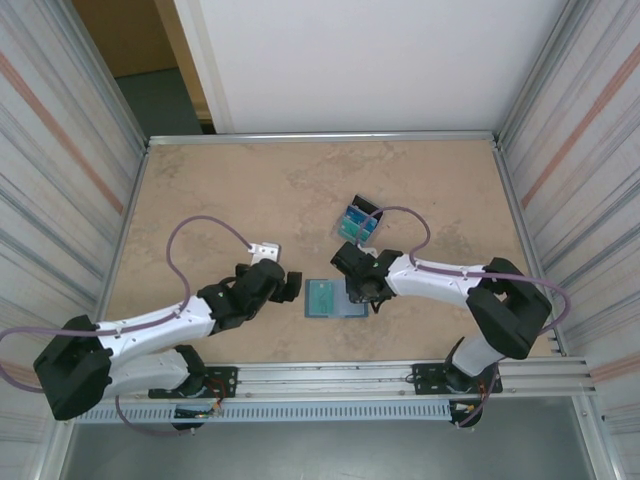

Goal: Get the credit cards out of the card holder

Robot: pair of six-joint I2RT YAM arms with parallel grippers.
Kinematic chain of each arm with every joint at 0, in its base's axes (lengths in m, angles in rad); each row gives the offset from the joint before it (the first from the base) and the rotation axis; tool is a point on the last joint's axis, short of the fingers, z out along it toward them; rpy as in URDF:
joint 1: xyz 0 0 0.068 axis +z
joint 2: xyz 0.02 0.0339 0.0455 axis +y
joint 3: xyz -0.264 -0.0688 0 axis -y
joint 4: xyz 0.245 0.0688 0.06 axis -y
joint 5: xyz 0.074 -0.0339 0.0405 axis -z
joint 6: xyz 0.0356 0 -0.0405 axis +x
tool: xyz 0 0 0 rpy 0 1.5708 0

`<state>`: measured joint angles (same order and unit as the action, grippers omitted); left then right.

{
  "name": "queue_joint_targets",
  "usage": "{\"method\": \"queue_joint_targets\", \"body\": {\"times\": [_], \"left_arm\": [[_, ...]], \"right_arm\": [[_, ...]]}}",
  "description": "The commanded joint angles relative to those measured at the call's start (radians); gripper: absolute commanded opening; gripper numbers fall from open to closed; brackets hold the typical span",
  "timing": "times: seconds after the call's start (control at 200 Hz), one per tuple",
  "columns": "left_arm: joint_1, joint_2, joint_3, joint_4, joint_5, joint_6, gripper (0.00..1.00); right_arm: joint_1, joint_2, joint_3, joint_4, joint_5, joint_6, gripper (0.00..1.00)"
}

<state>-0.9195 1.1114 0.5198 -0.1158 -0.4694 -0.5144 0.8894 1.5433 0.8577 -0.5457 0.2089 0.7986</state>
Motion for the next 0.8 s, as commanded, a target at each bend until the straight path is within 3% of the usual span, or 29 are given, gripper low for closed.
{"method": "queue_joint_targets", "body": {"times": [0.0,0.231,0.431,0.792], "left_arm": [[-0.014,0.018,0.012,0.006,0.023,0.046,0.99],[-0.052,0.103,0.020,0.004,0.065,0.098,0.99],[-0.097,0.217,0.049,0.006,0.058,0.108,0.99],[-0.133,0.337,0.095,-0.008,0.057,0.093,0.99]], "right_arm": [[-0.024,-0.045,-0.017,-0.007,-0.003,-0.028,0.32],[-0.052,-0.097,-0.007,0.000,-0.048,-0.043,0.31],[-0.061,-0.126,0.001,0.045,-0.187,-0.037,0.28],[-0.066,-0.138,0.000,0.108,-0.327,0.025,0.26]]}}
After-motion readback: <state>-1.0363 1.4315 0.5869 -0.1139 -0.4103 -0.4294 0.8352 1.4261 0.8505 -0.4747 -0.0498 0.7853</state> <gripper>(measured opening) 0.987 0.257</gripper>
